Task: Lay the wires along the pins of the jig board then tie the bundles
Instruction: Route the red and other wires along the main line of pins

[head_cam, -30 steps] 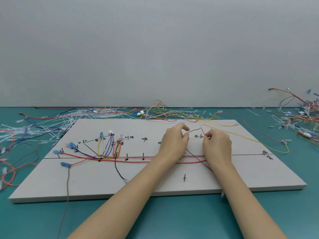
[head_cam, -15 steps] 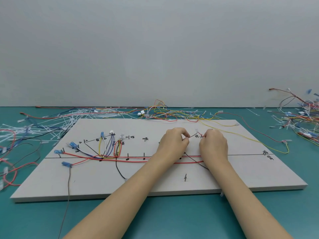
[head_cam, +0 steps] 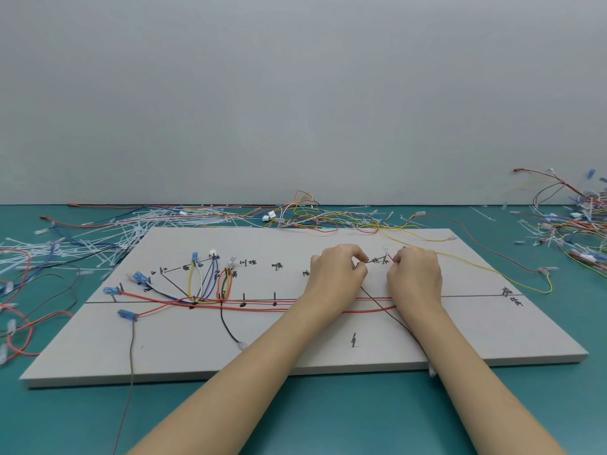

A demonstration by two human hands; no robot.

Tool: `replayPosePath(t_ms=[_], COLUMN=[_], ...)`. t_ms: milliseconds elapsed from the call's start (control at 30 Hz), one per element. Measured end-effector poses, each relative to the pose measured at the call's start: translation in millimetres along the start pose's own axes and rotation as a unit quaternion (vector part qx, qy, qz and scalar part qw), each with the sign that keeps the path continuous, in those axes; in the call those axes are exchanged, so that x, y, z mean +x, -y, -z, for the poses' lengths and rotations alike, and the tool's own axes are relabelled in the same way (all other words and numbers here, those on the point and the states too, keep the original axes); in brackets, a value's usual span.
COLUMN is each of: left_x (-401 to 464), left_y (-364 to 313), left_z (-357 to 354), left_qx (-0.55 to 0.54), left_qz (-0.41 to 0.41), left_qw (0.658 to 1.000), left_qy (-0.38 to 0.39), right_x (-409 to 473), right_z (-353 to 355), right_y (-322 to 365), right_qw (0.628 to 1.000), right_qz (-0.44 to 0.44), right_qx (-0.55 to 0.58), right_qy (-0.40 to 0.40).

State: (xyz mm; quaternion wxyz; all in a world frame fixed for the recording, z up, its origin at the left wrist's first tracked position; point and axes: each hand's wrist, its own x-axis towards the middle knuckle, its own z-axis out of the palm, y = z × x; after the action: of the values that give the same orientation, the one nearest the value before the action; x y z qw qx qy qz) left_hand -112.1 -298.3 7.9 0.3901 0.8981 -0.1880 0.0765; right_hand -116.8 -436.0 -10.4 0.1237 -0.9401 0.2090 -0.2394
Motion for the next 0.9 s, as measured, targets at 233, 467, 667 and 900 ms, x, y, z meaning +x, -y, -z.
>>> replayPosePath(t_ms=[233,467,667,900], left_x=[3,2,-5,-14], left_y=[-6,-2,-17,-33], left_z=[4,7,0,-5], left_qx=[0.035,0.083,0.084,0.024], left_qz=[-0.001,0.019,0.027,0.044], left_qw=[0.999,0.996,0.992,0.995], left_qy=[-0.023,0.019,0.086,0.090], right_x=[2,2,2,-5], right_z=[0,-1,-1,11], right_y=[0,-2,-6,-5], right_qw=[0.994,0.997,0.997,0.992], right_qz=[-0.004,0.004,0.005,-0.012], right_qx=[0.108,0.080,0.050,0.123], right_qy=[0.005,0.021,0.058,0.010])
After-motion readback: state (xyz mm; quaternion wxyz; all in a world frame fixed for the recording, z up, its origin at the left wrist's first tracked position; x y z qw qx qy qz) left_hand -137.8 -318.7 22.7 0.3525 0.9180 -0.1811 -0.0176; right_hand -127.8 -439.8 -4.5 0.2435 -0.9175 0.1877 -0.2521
